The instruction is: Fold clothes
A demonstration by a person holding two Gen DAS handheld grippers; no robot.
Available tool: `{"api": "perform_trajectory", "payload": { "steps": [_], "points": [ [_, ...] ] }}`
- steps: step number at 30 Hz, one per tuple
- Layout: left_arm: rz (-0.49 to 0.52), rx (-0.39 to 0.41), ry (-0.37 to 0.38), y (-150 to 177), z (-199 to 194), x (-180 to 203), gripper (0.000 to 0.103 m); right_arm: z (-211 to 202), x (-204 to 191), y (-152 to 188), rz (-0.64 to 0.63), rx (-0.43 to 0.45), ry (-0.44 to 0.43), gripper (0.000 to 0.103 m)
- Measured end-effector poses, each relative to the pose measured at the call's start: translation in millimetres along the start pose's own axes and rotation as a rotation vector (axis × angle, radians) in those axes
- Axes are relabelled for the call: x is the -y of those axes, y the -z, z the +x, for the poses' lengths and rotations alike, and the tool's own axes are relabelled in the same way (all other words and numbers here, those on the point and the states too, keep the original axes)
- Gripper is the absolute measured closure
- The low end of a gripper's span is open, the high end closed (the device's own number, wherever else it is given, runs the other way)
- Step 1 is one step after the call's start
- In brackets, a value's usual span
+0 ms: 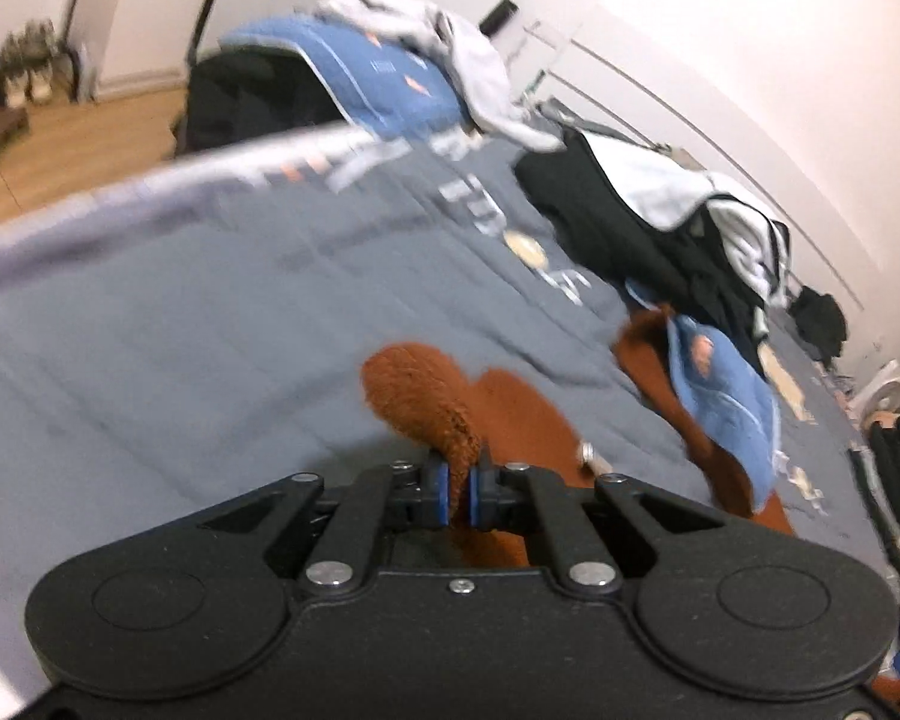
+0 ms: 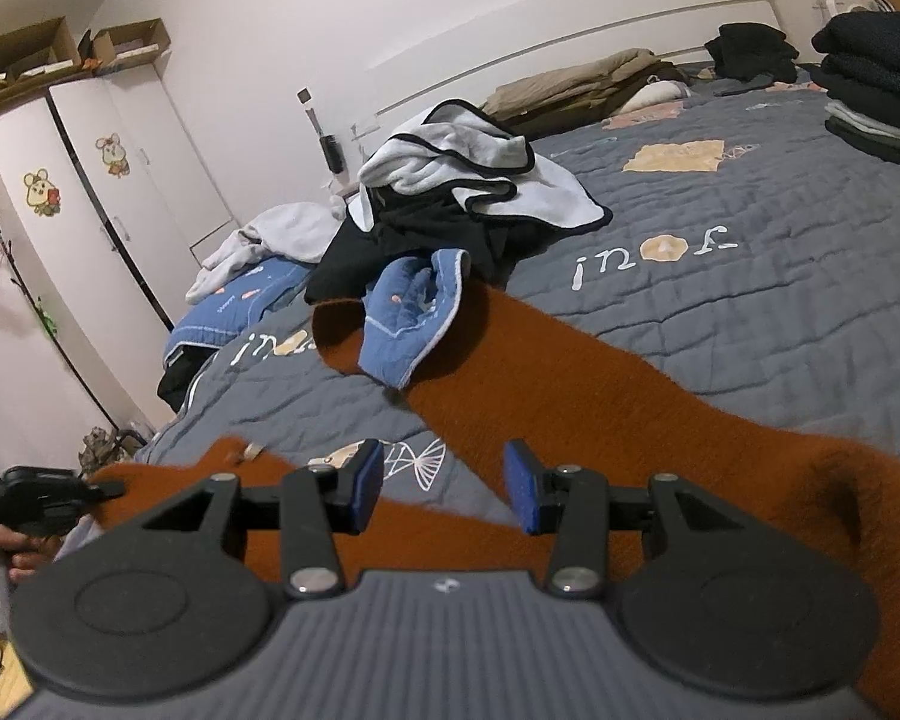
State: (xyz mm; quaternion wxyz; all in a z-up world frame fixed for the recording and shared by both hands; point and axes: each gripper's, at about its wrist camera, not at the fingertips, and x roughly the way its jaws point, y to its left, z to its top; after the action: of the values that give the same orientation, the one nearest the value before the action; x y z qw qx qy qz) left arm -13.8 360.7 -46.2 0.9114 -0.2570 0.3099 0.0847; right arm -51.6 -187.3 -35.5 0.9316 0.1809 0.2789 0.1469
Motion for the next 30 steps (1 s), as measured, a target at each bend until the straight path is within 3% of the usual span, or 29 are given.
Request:
{"api": "perform_trajectory", "payload": {
  "steps": [11, 14, 17, 21, 24, 25, 30],
  "points": [
    [-0.021, 0.158, -0.294, -88.6, -58.1, -95.1, 0.097, -2.1, 2.9, -2.2, 0.005, 0.012, 0.009, 0.059],
    [-0.05, 0.094, -0.357, -95.0, -47.1, -117.0, 0.095, -1.4, 5.2, -3.0, 0.004, 0.012, 0.023, 0.059],
    [-0.088, 0.014, -0.419, -85.5, -37.6, -125.4, 0.08, -1.7, 8.7, -6.3, -0.004, 0.011, 0.049, 0.059],
    [-0.029, 0.04, -0.329, -65.7, -47.5, -101.2, 0.075, -1.8, 14.0, -11.4, -0.015, 0.009, 0.087, 0.059],
    [0.045, 0.043, -0.217, -47.3, -51.1, -58.4, 0.063, 0.7, 20.9, -20.0, -0.041, -0.001, 0.154, 0.058],
    [0.072, 0.049, -0.169, -39.3, -50.8, -37.2, 0.057, 2.8, 23.9, -22.2, -0.043, -0.01, 0.169, 0.057],
    [0.165, -0.001, 0.095, 8.4, -44.7, 63.7, 0.051, 18.7, 42.1, -31.0, -0.015, -0.076, 0.198, 0.053]
  ]
}}
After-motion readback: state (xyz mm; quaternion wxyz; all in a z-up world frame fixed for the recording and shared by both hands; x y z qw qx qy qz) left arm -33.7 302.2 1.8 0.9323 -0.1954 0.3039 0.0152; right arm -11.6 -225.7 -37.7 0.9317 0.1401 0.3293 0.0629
